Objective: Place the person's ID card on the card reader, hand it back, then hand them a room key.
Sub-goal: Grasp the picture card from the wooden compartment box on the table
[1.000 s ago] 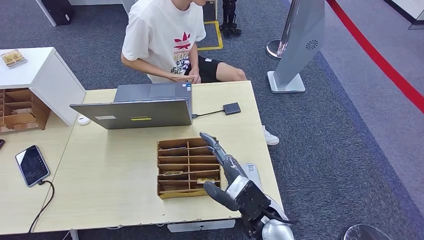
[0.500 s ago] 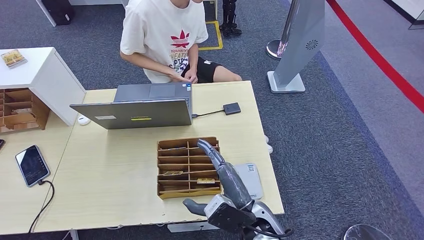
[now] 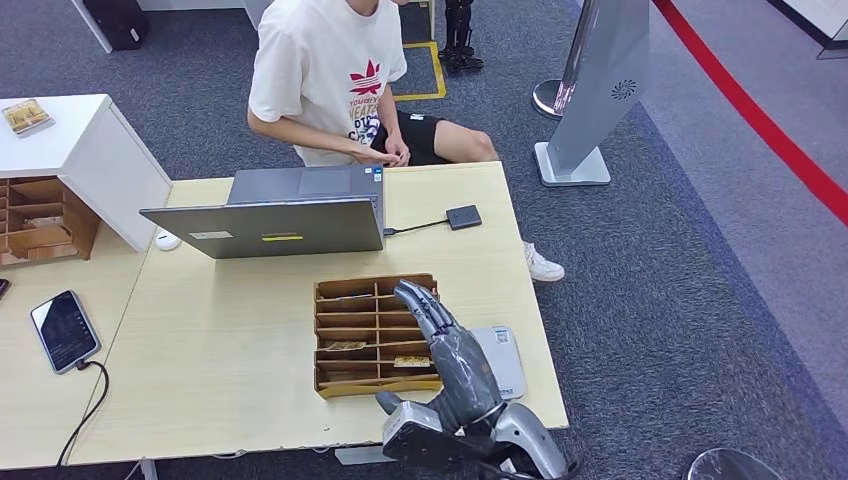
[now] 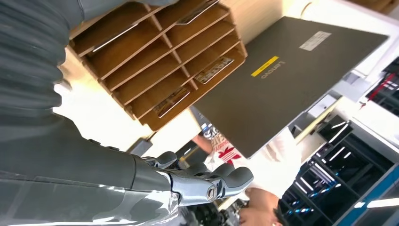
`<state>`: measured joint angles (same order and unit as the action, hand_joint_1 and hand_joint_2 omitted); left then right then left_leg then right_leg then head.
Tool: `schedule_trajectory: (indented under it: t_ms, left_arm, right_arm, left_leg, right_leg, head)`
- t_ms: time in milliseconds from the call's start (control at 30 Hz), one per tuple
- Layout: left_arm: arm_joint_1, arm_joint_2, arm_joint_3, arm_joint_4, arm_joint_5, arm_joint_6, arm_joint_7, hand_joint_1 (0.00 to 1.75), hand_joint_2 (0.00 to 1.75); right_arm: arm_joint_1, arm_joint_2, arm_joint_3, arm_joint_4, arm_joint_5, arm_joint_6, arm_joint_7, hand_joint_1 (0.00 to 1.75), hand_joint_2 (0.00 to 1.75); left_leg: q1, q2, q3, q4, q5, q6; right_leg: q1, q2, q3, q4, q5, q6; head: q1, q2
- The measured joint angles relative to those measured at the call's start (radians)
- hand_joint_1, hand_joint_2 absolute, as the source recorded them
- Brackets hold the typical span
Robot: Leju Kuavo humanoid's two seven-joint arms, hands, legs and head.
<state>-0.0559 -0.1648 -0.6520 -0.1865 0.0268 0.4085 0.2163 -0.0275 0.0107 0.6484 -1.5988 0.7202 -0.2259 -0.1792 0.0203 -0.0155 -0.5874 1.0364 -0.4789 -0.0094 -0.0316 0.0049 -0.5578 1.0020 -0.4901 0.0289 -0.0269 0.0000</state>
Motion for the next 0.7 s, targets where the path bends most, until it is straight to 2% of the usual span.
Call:
schedule_trajectory:
  t_ms: [67,100,167,333,500,633,667,700]
  left_arm:
    - [0.000,0.000,0.000,0.000,-0.004,-0.002,0.002,0.00,0.00]
    - [0.000,0.000,0.000,0.000,-0.006,-0.003,0.005,0.00,0.00]
    - [-0.001,0.000,0.000,0.000,-0.010,-0.005,0.008,0.00,0.00]
    - [-0.001,0.000,0.000,0.000,-0.017,-0.009,0.011,0.00,0.00]
    - [-0.001,0.000,0.000,0.000,-0.020,-0.011,0.012,0.00,0.00]
    - [-0.002,0.000,0.000,0.000,-0.023,-0.011,0.013,0.00,0.00]
    - [-0.002,0.000,0.000,0.000,-0.023,-0.011,0.013,0.00,0.00]
    - [-0.002,0.000,0.000,0.000,-0.023,-0.011,0.013,0.00,0.00]
  right_arm:
    - [-0.001,0.000,0.002,0.008,0.037,-0.017,0.008,1.29,1.75]
    - [-0.002,0.001,0.004,0.013,0.056,-0.025,0.013,1.55,1.75]
    - [-0.003,0.001,0.007,0.024,0.092,-0.041,0.024,1.67,1.75]
    - [-0.007,0.003,0.014,0.055,0.162,-0.073,0.043,1.59,1.75]
    - [-0.009,0.005,0.017,0.082,0.197,-0.087,0.056,1.24,1.75]
    - [-0.010,0.006,0.018,0.098,0.213,-0.090,0.062,1.24,1.75]
    - [-0.011,0.007,0.018,0.101,0.214,-0.090,0.062,1.19,1.75]
    - [-0.011,0.007,0.018,0.104,0.215,-0.091,0.063,0.90,1.75]
  left_leg:
    - [0.000,0.000,0.000,0.000,0.000,0.000]
    - [0.000,0.000,0.000,0.000,0.000,0.000]
    - [0.000,0.000,0.000,0.000,0.000,0.000]
    - [0.000,0.000,0.000,0.000,0.000,0.000]
    - [0.000,0.000,0.000,0.000,0.000,0.000]
    - [0.000,0.000,0.000,0.000,0.000,0.000]
    - [0.000,0.000,0.000,0.000,0.000,0.000]
    - [0.000,0.000,0.000,0.000,0.000,0.000]
  right_leg:
    - [0.000,0.000,0.000,0.000,0.000,0.000]
    - [0.000,0.000,0.000,0.000,0.000,0.000]
    - [0.000,0.000,0.000,0.000,0.000,0.000]
    - [0.000,0.000,0.000,0.000,0.000,0.000]
    - [0.000,0.000,0.000,0.000,0.000,0.000]
    - [0.000,0.000,0.000,0.000,0.000,0.000]
    - [0.000,0.000,0.000,0.000,0.000,0.000]
    - [0.000,0.000,0.000,0.000,0.000,0.000]
  head:
    - [0.000,0.000]
    - [0.000,0.000]
    - [0.000,0.000]
    - [0.000,0.000]
    - [0.000,0.000]
    - [0.000,0.000]
    - [0.000,0.000]
    - [0.000,0.000]
